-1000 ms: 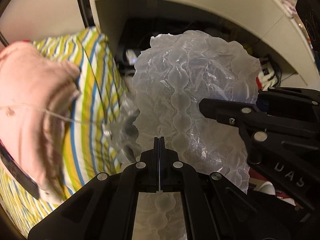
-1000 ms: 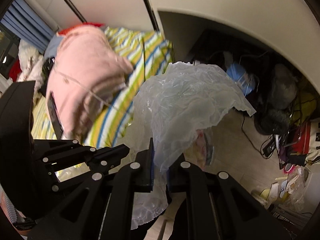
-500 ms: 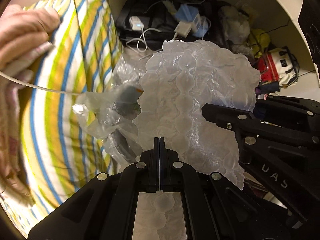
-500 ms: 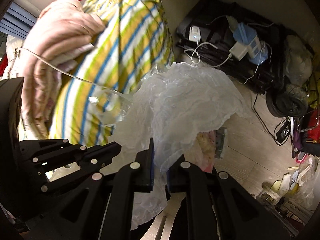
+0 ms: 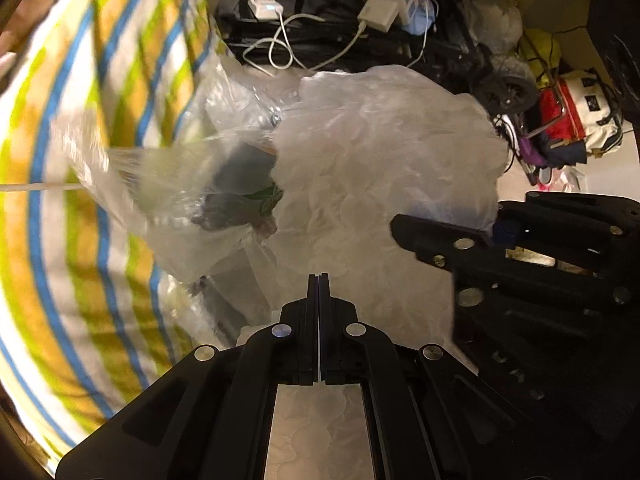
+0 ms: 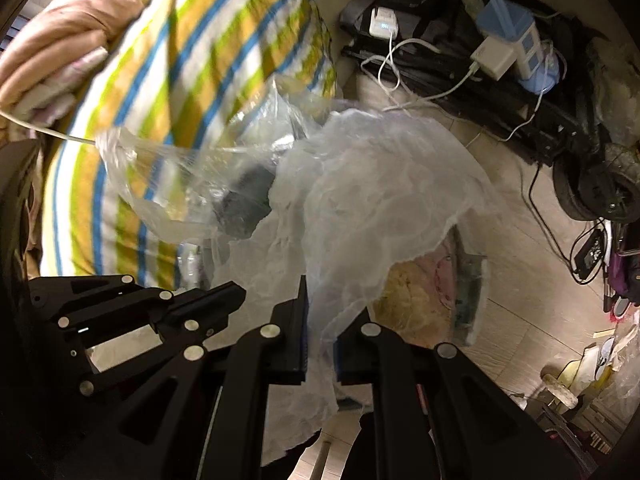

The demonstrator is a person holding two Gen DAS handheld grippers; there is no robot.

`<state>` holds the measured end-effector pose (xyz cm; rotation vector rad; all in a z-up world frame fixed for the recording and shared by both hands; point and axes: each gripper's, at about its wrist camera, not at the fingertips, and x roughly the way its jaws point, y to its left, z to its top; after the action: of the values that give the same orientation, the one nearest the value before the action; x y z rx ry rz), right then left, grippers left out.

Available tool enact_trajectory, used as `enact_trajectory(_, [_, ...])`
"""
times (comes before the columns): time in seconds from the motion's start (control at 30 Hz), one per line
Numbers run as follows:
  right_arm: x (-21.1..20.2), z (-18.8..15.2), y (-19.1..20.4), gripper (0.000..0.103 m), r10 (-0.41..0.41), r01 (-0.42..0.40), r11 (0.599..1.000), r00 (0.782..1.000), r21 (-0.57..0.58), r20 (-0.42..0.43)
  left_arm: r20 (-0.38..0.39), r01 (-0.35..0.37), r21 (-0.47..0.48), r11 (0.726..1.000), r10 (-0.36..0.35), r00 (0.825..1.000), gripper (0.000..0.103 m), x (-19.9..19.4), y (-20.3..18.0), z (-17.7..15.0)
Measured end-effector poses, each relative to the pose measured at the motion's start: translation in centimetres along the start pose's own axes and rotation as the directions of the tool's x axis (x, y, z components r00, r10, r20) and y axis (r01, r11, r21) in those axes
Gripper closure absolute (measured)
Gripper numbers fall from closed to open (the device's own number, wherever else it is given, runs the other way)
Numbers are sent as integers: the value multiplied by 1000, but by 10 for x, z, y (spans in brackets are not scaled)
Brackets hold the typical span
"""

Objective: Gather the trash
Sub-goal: 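Lower the bubble wrap into the wastebasket with both tools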

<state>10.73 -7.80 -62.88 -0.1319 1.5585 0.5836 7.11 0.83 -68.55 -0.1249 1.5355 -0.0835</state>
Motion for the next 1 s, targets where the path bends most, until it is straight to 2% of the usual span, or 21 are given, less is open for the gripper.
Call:
enact_trajectory(0.53, [63,14,-22,92,11,-13,999,999,-30,-53,-52,-1,-15,1000,0,999,103,67,12,13])
enact_trajectory(1.0, [83,12,-28,92,29,-32,999,997,-37,-66,-68,-11,0,1000,11,998,103,93,12,22])
